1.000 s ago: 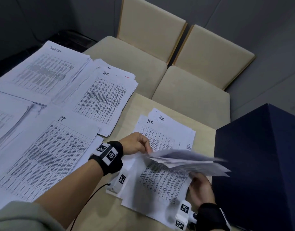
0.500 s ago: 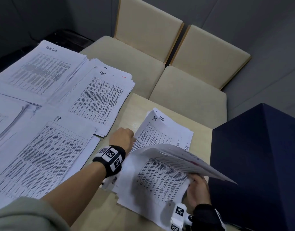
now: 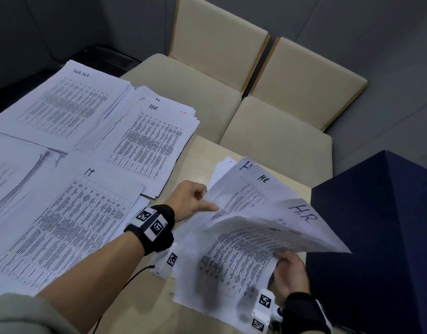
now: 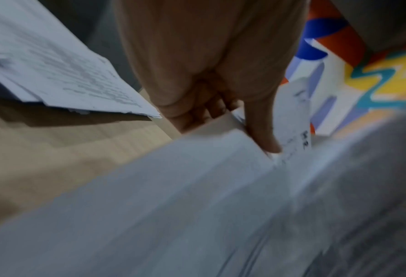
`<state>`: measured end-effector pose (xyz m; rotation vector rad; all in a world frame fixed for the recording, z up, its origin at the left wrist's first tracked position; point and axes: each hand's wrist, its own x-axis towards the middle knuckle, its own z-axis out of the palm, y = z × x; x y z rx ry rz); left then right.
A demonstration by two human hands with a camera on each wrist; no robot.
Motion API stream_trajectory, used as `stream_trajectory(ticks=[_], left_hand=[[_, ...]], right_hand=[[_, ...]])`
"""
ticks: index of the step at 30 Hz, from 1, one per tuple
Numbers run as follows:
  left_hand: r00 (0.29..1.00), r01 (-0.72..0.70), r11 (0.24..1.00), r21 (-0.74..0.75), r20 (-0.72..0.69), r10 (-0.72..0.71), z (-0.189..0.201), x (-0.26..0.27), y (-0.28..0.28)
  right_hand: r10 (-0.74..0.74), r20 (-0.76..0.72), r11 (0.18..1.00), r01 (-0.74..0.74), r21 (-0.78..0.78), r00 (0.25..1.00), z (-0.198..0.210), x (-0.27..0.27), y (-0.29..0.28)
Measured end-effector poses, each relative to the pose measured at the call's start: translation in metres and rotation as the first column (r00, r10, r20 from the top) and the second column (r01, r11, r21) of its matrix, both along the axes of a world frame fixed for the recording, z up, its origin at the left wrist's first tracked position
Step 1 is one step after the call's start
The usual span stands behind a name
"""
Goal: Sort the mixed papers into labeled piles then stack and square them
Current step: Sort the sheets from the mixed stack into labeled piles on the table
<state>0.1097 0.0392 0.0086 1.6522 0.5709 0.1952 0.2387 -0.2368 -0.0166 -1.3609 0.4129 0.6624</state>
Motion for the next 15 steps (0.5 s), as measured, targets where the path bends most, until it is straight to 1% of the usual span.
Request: stream_trajectory(ticks=[1, 2, 3, 6, 9, 11, 12, 13, 15], left_hand=[[1.000, 0.006, 0.994, -0.105, 0.019, -0.004, 0.001, 0.001, -0.002], [1.000, 0.010, 0.986, -0.168, 0.027, -0.005, 0.001, 0.001, -0.002], [1.000, 0.007, 0.981, -0.196, 0.026, -0.002, 0.001, 0.002, -0.002], [1.000, -0.027, 0.986, -0.164, 0.004, 0.028, -0.002, 0.004, -0.001], [0.986, -0.157, 0.979, -0.128, -0.068, 0.150, -0.006, 0.004, 0.001], [0.961, -0.253, 0.966, -0.057, -0.129, 0.244, -0.012, 0.004, 0.004], [0.949, -0.285, 0.958, -0.036, -0.152, 0.277, -0.014, 0.004, 0.005], [0.944, -0.296, 0.955, -0.024, -0.162, 0.288, -0.017, 0.004, 0.007], [0.953, -0.271, 0.962, -0.037, -0.152, 0.263, -0.017, 0.007, 0.007]], right_hand=[[0.008, -0.003, 1.000, -0.008, -0.006, 1.000, -0.003, 0.002, 0.000], [0.019, -0.003, 1.000, -0.019, -0.024, 1.000, -0.003, 0.002, 0.002], [0.019, -0.003, 1.000, -0.019, -0.014, 1.000, -0.004, 0.002, 0.002], [0.025, 0.026, 1.000, -0.025, 0.003, 0.999, -0.004, 0.001, 0.005], [-0.003, 0.062, 1.000, 0.001, 0.021, 0.998, 0.002, -0.001, 0.007], [-0.036, 0.090, 0.999, 0.035, 0.017, 0.995, 0.004, -0.002, 0.005], [-0.030, 0.100, 1.000, 0.029, 0.010, 0.995, 0.006, -0.003, 0.005], [-0.026, 0.114, 1.000, 0.025, 0.008, 0.993, 0.001, -0.003, 0.002], [0.059, 0.123, 0.998, -0.058, -0.010, 0.991, 0.004, -0.008, 0.004]])
